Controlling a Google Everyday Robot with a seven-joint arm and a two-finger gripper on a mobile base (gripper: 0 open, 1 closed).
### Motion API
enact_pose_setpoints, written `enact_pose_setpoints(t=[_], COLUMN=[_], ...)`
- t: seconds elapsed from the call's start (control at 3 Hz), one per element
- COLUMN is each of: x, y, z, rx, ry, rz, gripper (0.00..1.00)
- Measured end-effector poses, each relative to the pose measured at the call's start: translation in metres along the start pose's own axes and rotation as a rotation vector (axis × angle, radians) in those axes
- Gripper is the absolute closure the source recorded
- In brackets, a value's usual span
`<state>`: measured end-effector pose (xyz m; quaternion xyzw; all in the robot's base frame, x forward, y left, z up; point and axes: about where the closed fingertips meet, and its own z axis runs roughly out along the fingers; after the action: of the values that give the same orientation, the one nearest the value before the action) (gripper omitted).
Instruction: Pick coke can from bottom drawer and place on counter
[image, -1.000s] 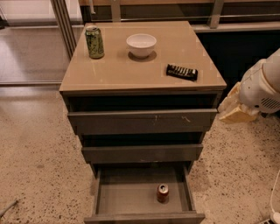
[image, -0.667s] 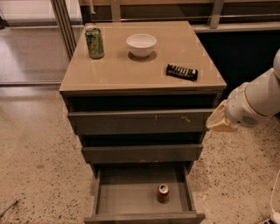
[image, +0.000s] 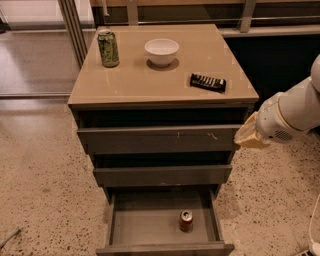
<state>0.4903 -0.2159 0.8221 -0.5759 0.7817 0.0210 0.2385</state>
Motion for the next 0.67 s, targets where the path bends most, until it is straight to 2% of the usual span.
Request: enact_pose_setpoints(t=[0.33, 0.67], x=[0.016, 0.048], y=[0.004, 0.021], z=[0.021, 0.07], rx=[-0.017, -0.044], ry=[0.009, -0.015], rz=[-0.01, 0.011], gripper=[1.0, 1.0])
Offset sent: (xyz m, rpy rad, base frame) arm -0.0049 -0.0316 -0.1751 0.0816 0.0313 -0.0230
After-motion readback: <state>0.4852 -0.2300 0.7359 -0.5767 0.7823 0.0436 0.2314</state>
